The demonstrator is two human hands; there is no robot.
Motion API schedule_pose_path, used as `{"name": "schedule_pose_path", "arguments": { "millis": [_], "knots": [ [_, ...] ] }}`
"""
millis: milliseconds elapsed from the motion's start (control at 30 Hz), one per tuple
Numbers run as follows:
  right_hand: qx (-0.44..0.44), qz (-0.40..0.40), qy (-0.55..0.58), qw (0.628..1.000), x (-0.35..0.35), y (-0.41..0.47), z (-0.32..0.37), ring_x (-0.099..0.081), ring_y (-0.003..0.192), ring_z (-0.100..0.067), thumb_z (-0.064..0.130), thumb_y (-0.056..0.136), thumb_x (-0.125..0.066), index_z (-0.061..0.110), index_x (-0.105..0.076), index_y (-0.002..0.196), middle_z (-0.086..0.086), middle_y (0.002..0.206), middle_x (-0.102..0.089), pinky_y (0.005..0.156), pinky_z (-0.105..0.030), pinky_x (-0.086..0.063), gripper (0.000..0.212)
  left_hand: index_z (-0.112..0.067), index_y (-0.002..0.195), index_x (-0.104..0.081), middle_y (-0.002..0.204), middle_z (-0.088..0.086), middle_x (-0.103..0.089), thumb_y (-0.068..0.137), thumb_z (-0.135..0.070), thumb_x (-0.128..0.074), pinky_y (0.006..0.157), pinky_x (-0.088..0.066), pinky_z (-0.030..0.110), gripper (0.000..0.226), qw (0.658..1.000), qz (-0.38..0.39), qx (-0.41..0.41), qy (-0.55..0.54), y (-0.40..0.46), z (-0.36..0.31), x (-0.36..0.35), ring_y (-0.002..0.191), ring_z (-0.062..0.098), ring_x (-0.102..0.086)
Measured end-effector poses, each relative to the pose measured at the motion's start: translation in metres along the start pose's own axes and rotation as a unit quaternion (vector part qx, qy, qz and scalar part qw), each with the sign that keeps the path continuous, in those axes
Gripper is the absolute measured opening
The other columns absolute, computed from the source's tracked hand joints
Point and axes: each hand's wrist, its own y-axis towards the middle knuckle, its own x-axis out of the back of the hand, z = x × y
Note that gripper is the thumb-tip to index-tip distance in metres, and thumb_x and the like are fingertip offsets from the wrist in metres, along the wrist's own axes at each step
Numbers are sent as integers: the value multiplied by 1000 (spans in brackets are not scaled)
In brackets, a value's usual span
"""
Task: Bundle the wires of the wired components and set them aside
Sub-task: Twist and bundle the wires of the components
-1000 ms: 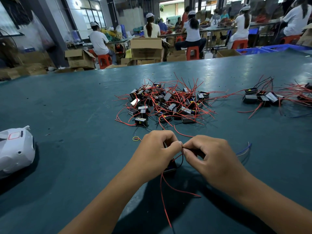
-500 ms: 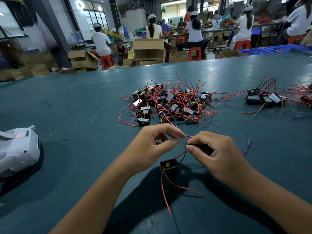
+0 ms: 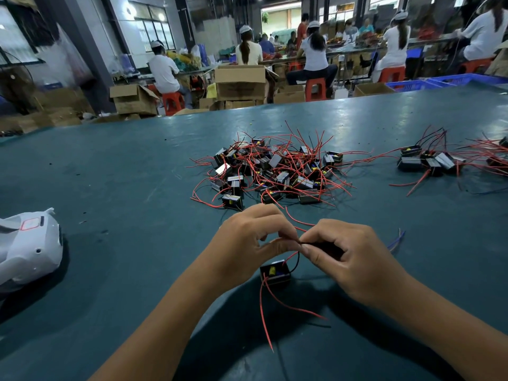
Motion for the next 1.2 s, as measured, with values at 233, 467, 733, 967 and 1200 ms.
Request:
{"name": "schedule_pose_path", "arguments": {
  "millis": [233,467,733,967,1200],
  "knots": [
    [58,4,-72,996,-1,-1,2,-52,70,-4,18,89,-66,14,-72,91,12,78,-57,65,-20,-44,7,-28,84,-62,75,-20,-51,95,-27,-66,61,-33,15,11,995,46,83,-24,-2,-2,-1,66,3,-44],
    [61,-16,-95,994,-3,-3,2,-53,68,-8,19,90,-64,14,-71,91,7,76,-58,62,-28,-47,9,-27,85,-65,61,-15,-47,97,-39,-59,52,-30,23,18,972,85,178,-124,-6,-7,0,55,5,-35],
    [58,-21,-87,994,-5,-3,2,-52,70,-4,22,92,-63,14,-70,89,10,78,-58,65,-22,-45,11,-25,85,-67,64,-18,-54,96,-30,-65,57,-35,16,12,958,108,211,-160,-7,-9,8,58,3,-41],
    [112,-34,-151,982,-4,-2,5,-52,68,-14,23,96,-56,12,-69,87,3,76,-56,61,-28,-46,20,-27,64,-66,60,-5,-49,96,-24,-64,47,-27,16,32,921,79,309,-224,-3,-20,4,50,5,-34],
    [160,-48,-205,964,-6,-3,4,-49,63,-19,18,97,-59,10,-68,82,0,73,-54,54,-33,-44,19,-20,50,-56,52,-4,-47,88,-15,-56,44,-20,21,38,855,71,405,-317,0,-30,-2,45,9,-28]
  ]
}}
